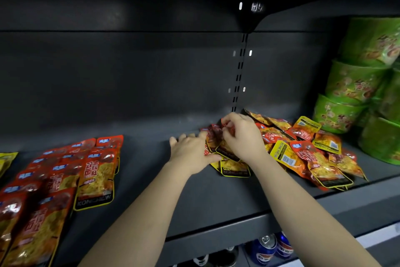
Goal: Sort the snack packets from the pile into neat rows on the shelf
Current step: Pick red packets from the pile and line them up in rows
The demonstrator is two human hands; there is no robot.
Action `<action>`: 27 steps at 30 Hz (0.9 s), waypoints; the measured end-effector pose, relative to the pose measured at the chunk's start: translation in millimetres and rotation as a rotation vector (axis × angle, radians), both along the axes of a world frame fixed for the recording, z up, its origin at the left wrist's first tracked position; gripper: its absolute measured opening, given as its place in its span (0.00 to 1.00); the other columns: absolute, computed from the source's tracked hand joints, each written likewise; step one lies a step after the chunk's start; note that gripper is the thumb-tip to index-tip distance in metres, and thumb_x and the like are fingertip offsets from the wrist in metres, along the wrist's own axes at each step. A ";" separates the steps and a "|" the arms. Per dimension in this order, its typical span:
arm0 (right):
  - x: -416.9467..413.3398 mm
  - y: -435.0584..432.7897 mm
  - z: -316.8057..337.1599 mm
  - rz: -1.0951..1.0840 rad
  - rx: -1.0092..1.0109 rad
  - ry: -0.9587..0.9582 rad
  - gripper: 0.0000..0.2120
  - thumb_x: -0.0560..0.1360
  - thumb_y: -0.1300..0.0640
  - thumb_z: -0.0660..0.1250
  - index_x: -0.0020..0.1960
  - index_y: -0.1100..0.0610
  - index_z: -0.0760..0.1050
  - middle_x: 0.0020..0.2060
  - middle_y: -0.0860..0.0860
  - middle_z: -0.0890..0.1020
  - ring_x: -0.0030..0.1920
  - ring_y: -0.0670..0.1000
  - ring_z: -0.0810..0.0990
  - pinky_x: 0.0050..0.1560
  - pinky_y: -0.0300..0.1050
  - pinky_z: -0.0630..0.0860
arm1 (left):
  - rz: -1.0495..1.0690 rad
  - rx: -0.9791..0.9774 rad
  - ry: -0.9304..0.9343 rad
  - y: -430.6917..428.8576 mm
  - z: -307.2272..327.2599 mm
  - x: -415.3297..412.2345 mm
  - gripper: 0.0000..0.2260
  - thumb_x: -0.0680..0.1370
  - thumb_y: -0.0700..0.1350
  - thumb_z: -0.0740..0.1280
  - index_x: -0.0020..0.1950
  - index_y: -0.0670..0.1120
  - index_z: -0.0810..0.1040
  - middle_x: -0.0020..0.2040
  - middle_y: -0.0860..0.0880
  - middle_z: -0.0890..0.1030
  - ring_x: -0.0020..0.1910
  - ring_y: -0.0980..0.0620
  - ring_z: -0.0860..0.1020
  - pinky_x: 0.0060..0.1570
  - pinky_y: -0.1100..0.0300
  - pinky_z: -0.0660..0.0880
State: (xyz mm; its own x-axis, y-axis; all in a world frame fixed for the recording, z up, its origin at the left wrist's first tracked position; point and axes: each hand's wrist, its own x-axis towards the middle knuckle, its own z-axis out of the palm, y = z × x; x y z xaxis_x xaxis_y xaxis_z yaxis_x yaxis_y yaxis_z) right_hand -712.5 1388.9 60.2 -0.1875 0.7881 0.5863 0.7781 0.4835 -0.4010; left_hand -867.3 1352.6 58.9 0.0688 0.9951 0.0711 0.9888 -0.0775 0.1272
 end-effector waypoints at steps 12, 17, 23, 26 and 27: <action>-2.0 -3.4 -6.1 0.118 -0.040 0.062 0.06 0.76 0.56 0.66 0.52 0.54 0.77 0.44 0.46 0.78 0.48 0.49 0.76 0.49 0.46 0.75 | 0.108 0.356 -0.625 -3.3 22.1 -5.7 0.26 0.71 0.37 0.72 0.65 0.52 0.68 0.60 0.48 0.69 0.57 0.43 0.75 0.55 0.55 0.69; -7.3 -17.7 2.7 0.306 -0.223 0.238 0.17 0.76 0.51 0.68 0.64 0.52 0.72 0.50 0.45 0.81 0.51 0.43 0.79 0.54 0.38 0.74 | -0.003 0.550 -0.938 -6.1 27.1 -8.8 0.27 0.70 0.35 0.73 0.64 0.54 0.68 0.51 0.51 0.76 0.47 0.47 0.79 0.50 0.50 0.76; -8.7 -28.2 9.5 0.520 -0.338 0.593 0.19 0.76 0.56 0.70 0.64 0.51 0.67 0.52 0.48 0.82 0.52 0.49 0.82 0.53 0.48 0.79 | -0.202 0.424 -1.338 -9.4 24.5 -2.9 0.23 0.71 0.34 0.73 0.58 0.54 0.71 0.40 0.50 0.78 0.39 0.52 0.81 0.43 0.54 0.79; -5.2 -28.6 12.3 0.522 -0.326 0.669 0.18 0.74 0.55 0.72 0.61 0.50 0.69 0.51 0.49 0.81 0.52 0.52 0.82 0.52 0.54 0.80 | -0.244 0.362 -1.387 -9.6 24.4 -1.2 0.17 0.74 0.34 0.71 0.57 0.51 0.74 0.41 0.46 0.78 0.41 0.49 0.81 0.46 0.51 0.80; -4.2 -28.5 12.9 0.510 -0.313 0.678 0.18 0.74 0.55 0.72 0.60 0.51 0.69 0.51 0.49 0.81 0.51 0.53 0.82 0.51 0.55 0.80 | -0.246 0.346 -1.398 -9.9 25.1 0.1 0.13 0.75 0.35 0.69 0.56 0.50 0.75 0.43 0.45 0.79 0.42 0.47 0.81 0.46 0.49 0.80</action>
